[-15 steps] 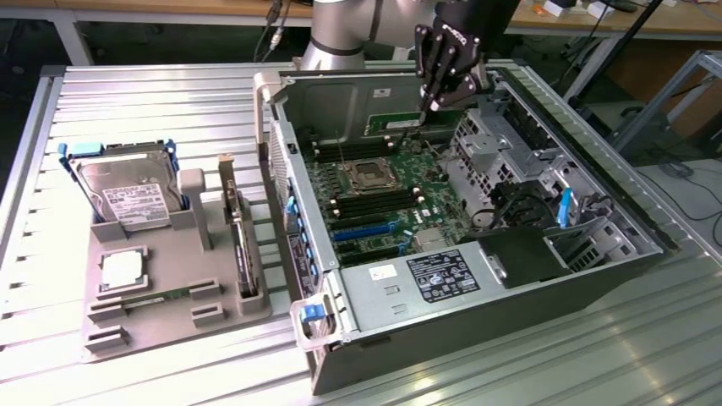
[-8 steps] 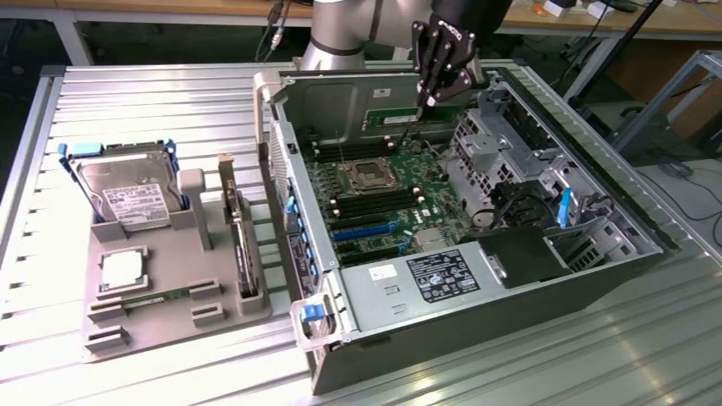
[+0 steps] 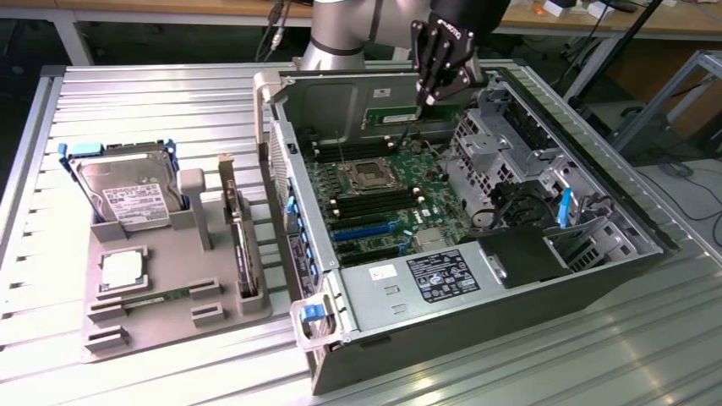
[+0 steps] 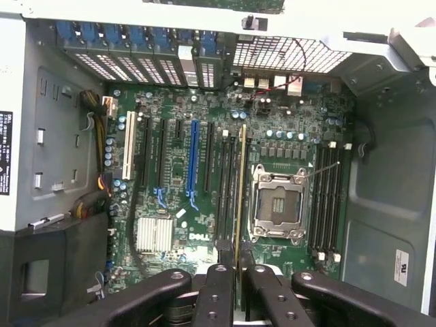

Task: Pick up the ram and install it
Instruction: 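Insert the ram into the slot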

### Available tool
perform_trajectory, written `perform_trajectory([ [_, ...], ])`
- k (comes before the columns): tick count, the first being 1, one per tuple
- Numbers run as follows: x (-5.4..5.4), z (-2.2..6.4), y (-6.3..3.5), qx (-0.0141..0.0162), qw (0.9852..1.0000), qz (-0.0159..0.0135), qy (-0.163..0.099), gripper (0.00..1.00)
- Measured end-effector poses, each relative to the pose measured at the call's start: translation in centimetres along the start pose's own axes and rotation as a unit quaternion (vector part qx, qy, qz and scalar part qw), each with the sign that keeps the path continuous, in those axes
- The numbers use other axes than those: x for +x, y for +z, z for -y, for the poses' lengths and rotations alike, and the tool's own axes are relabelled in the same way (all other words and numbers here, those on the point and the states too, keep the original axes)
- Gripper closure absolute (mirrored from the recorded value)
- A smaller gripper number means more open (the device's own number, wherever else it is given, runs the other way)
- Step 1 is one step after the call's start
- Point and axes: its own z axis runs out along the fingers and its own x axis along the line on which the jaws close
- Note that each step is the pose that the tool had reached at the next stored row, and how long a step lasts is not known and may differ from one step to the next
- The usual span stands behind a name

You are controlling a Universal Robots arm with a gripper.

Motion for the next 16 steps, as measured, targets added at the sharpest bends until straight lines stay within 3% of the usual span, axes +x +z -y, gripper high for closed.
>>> perform_trajectory([
  [4, -0.1, 0.01, 0.09, 0.0001, 1.0, 0.0001, 0.0, 0.87],
  [16, 0.0, 0.16, 2.9, -0.0001, 1.0, 0.0, 0.0, 0.87],
])
